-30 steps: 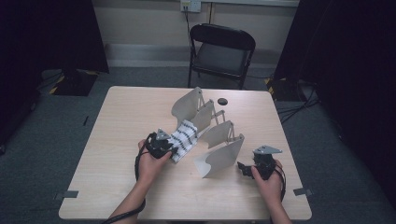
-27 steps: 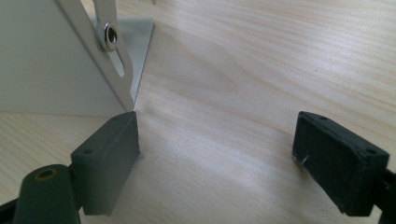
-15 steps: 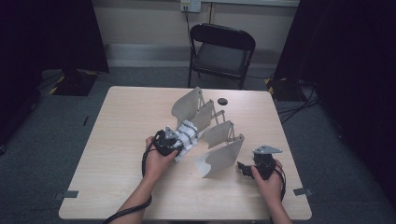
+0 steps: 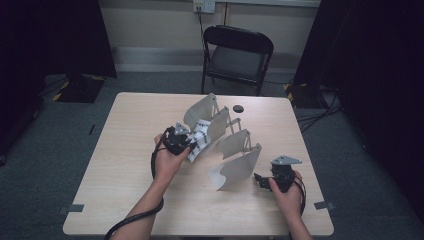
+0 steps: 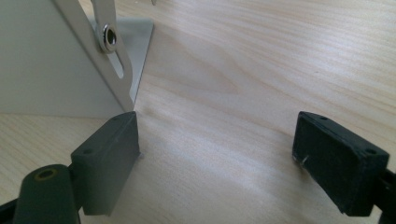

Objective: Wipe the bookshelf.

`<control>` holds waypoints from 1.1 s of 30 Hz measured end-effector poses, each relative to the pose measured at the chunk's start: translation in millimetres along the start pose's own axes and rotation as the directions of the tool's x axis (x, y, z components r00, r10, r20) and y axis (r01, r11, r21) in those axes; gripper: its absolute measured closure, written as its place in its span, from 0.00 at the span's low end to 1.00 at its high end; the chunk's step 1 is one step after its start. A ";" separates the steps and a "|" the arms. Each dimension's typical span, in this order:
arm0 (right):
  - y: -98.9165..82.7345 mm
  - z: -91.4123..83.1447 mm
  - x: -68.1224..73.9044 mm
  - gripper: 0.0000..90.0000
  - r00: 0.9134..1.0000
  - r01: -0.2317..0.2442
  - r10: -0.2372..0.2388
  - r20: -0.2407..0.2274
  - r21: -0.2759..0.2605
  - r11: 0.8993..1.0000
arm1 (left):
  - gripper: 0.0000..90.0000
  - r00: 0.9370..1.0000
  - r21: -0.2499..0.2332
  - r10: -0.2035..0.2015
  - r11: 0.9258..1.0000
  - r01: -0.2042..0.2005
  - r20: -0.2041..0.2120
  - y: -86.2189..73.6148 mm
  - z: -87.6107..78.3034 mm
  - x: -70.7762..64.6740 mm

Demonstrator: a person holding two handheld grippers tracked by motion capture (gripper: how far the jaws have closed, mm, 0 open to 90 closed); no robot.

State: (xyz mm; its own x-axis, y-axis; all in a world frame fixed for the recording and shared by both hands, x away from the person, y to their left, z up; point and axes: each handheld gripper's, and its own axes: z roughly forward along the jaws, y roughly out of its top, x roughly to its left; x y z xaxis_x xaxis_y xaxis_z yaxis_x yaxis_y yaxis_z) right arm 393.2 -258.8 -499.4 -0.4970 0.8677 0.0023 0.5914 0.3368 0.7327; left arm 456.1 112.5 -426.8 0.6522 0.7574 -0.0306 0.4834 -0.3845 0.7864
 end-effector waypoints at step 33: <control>0.1 0.2 -0.1 0.16 1.000 0.002 -0.002 0.001 0.000 1.000 | 0.91 0.993 0.047 -0.101 0.993 0.104 -0.054 -29.6 26.8 11.4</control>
State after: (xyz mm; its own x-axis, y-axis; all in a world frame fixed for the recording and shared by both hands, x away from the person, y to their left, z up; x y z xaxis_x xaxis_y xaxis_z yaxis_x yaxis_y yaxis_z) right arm 393.4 -258.8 -499.5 -0.4973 0.8676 0.0003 0.5904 0.3381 0.7329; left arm 464.9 118.4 -466.9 0.5673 0.8199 -0.0768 0.5752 -0.3278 0.7494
